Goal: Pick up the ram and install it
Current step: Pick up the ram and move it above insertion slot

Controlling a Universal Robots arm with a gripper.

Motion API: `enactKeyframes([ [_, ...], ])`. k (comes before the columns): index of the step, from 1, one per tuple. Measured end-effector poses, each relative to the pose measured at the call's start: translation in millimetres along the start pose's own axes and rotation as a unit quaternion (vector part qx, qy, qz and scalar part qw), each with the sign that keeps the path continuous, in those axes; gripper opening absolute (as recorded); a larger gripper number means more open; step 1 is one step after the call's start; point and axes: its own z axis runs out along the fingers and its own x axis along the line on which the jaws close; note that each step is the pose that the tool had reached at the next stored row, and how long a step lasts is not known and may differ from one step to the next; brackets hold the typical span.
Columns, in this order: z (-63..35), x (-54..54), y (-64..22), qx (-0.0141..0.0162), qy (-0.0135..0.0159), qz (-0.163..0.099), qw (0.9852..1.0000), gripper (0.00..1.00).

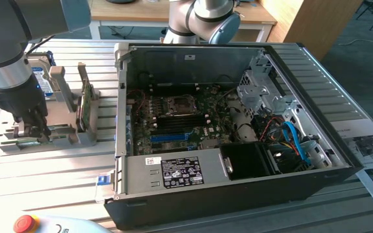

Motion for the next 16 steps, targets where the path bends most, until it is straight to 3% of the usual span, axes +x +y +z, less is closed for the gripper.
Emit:
enactKeyframes([
  [16, -1.1, 0.0, 0.0, 0.0001, 0.0006, -0.006, 1.0000, 0.24],
])
